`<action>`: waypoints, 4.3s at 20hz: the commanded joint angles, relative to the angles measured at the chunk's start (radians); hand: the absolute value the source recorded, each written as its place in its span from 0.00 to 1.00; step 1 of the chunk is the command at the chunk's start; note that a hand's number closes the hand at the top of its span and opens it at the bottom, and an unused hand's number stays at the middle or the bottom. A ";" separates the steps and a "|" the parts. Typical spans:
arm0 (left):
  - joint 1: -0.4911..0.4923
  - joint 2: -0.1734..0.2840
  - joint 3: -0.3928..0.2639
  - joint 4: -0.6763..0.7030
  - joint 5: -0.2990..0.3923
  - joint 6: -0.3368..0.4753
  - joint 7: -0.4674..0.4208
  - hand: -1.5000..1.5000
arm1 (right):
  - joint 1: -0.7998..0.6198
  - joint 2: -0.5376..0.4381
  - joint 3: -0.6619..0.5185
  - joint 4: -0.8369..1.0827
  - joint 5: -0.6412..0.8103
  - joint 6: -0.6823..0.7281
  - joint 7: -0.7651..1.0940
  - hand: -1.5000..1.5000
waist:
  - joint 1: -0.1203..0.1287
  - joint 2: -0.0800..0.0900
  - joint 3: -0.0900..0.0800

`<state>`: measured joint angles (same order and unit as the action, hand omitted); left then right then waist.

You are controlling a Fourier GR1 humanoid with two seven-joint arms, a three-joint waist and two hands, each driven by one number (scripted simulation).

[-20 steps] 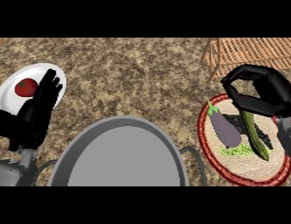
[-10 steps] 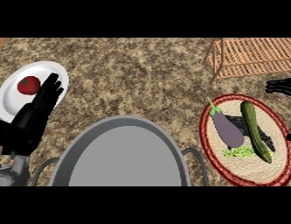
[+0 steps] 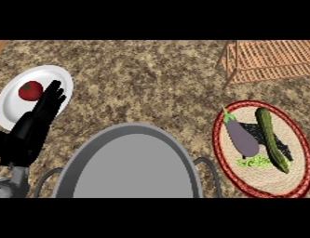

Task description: Pick the squash from the placemat and place it in the tiered shelf

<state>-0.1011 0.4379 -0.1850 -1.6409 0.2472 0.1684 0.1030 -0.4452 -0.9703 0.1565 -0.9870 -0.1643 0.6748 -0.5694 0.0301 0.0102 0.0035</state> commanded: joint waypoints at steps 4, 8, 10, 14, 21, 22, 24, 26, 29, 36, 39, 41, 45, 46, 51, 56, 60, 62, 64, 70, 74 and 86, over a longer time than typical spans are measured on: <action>0.022 0.002 0.015 -0.016 -0.001 -0.023 -0.001 0.50 | -0.064 -0.058 0.091 0.001 0.147 0.123 -0.175 0.00 | -0.001 -0.005 -0.002; -0.012 -0.015 0.027 -0.012 -0.020 0.004 0.033 0.50 | -0.048 0.024 0.158 -0.017 0.213 0.026 -0.165 0.00 | -0.013 -0.005 -0.002; 0.013 0.015 0.075 0.032 0.009 -0.059 -0.004 0.50 | -0.034 -0.018 0.140 -0.083 0.202 0.037 -0.132 0.00 | -0.025 -0.010 -0.004; 0.011 -0.015 0.057 0.023 -0.023 -0.054 -0.022 0.50 | -0.058 0.009 0.213 -0.011 0.393 -0.101 -0.214 0.00 | -0.014 -0.006 -0.003; 0.036 -0.044 0.080 -0.001 -0.037 -0.074 0.015 0.50 | -0.099 0.122 0.217 -0.034 0.477 -0.134 -0.120 0.00 | -0.018 -0.008 -0.003; 0.059 -0.076 0.051 -0.009 -0.077 -0.040 -0.009 0.50 | 0.035 0.084 0.223 -0.154 0.474 -0.183 -0.118 0.00 | -0.033 -0.012 -0.004; 0.032 -0.038 0.105 -0.027 -0.048 -0.083 0.040 0.50 | -0.053 0.116 0.203 -0.087 0.502 -0.121 -0.089 0.00 | -0.022 -0.010 -0.003; 0.061 -0.073 0.063 -0.078 -0.090 -0.052 0.045 0.50 | -0.084 0.131 0.219 -0.027 0.555 -0.131 -0.123 0.00 | -0.017 -0.009 -0.003; 0.028 -0.061 0.091 -0.042 -0.069 -0.089 0.060 0.50 | -0.033 0.114 0.251 -0.135 0.581 -0.101 -0.045 0.00 | -0.028 -0.011 -0.004; 0.047 -0.096 0.122 -0.032 -0.092 -0.116 0.033 0.50 | 0.045 0.154 0.241 -0.181 0.691 -0.136 -0.017 0.00 | -0.030 -0.011 -0.004; 0.072 -0.123 0.100 -0.063 -0.132 -0.102 0.027 0.50 | 0.063 0.161 0.234 -0.192 0.772 -0.204 0.017 0.00 | -0.029 -0.011 -0.004; 0.018 -0.140 0.106 0.016 -0.136 -0.102 0.018 0.50 | -0.043 0.179 0.220 -0.175 0.795 -0.159 0.080 0.00 | -0.027 -0.009 -0.004; 0.058 -0.124 0.126 -0.050 -0.129 -0.140 0.039 0.50 | -0.042 0.249 0.228 -0.093 0.897 -0.191 0.103 0.00 | -0.021 -0.010 -0.004; 0.022 -0.128 0.148 -0.060 -0.121 -0.128 0.103 0.50 | 0.046 0.172 0.187 -0.156 0.884 -0.186 0.037 0.00 | -0.031 -0.011 -0.004; 0.053 -0.143 0.161 -0.067 -0.141 -0.158 0.061 0.50 | -0.011 0.231 0.186 -0.066 0.981 -0.152 0.016 0.00 | -0.025 -0.010 -0.003; 0.059 -0.160 0.178 -0.056 -0.154 -0.178 0.041 0.50 | -0.096 0.278 0.151 0.118 1.046 -0.186 -0.082 0.00 | -0.017 -0.008 -0.003; 0.005 -0.184 0.178 -0.031 -0.167 -0.178 0.094 0.50 | -0.039 0.299 0.155 0.090 1.103 -0.216 -0.085 0.00 | -0.024 -0.009 -0.003; 0.069 -0.141 0.242 -0.048 -0.137 -0.219 0.030 0.50 | 0.000 0.323 0.156 0.027 1.098 -0.175 -0.026 0.00 | -0.025 -0.010 -0.004; 0.022 -0.197 0.184 0.005 -0.200 -0.182 0.032 0.50 | -0.042 0.330 0.154 0.144 1.141 -0.219 -0.098 0.00 | -0.023 -0.008 -0.003; 0.041 -0.191 0.197 -0.074 -0.200 -0.185 0.103 0.50 | -0.001 0.376 0.142 0.152 1.156 -0.239 -0.093 0.00 | -0.026 -0.011 -0.003; 0.079 -0.202 0.181 -0.108 -0.216 -0.191 0.077 0.50 | -0.033 0.420 0.153 0.264 1.199 -0.303 -0.118 0.00 | -0.018 -0.009 -0.003; 0.024 -0.217 0.195 -0.093 -0.216 -0.185 0.111 0.50 | -0.093 0.434 0.031 0.434 1.201 -0.613 -0.225 1.00 | -0.013 -0.006 -0.002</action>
<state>-0.0705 0.2347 0.0192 -1.7110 0.0511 -0.0380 0.1924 -0.5421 -0.5800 0.2019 -0.6087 1.0335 0.1404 -0.7713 0.0143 -0.0158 -0.0254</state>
